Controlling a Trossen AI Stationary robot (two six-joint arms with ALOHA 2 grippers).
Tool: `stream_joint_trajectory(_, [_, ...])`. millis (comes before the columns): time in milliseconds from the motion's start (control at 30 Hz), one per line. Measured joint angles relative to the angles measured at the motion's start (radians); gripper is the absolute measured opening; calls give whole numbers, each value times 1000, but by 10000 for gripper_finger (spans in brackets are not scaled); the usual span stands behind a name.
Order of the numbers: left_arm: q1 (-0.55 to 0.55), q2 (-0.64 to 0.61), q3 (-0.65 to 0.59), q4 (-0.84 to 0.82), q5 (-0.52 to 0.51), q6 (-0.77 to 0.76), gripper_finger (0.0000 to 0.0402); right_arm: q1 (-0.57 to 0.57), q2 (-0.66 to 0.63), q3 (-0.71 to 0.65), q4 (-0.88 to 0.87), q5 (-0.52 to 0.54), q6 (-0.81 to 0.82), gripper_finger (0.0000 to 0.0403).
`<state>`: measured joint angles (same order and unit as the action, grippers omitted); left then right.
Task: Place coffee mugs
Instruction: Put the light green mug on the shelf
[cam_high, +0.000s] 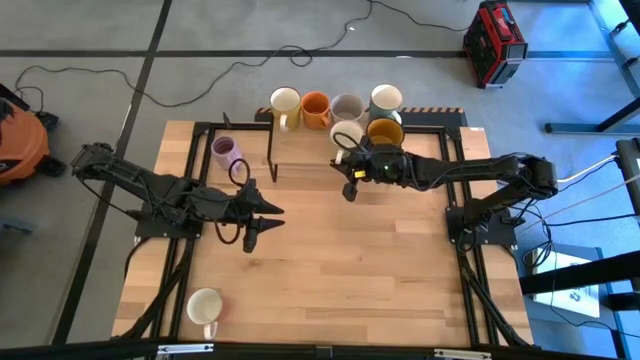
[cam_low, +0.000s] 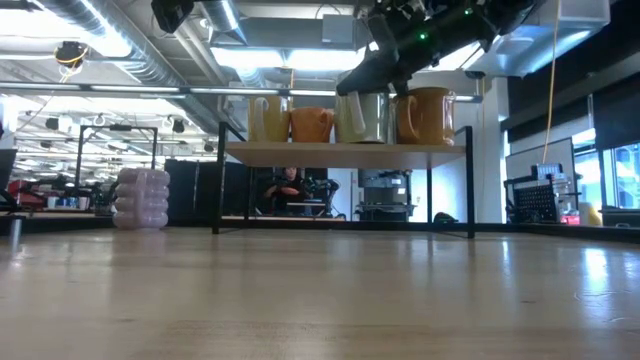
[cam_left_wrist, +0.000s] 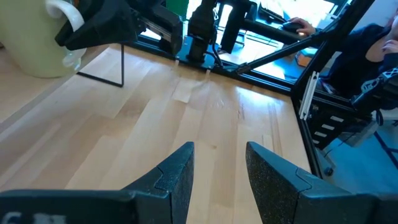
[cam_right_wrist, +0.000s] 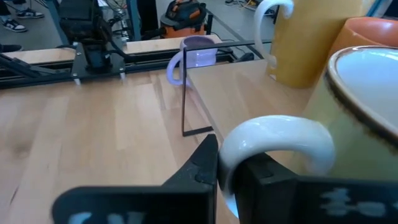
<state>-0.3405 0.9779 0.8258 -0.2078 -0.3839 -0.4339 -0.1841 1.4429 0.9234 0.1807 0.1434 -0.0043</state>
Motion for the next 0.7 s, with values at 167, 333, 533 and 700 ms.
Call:
stream_joint_trajectory(167, [0, 0, 0, 0, 0, 0, 140, 0, 0, 0, -1, -4, 0, 21])
stream_joint_trajectory(333, [0, 0, 0, 0, 0, 0, 140, 0, 0, 0, -2, 9, 1, 24])
stream_joint_trajectory(533, [0, 0, 0, 0, 0, 0, 140, 1, 0, 0, -3, 18, 2, 25])
stream_joint_trajectory(700, [0, 0, 0, 0, 0, 0, 140, 1, 0, 0, -3, 20, 3, 25])
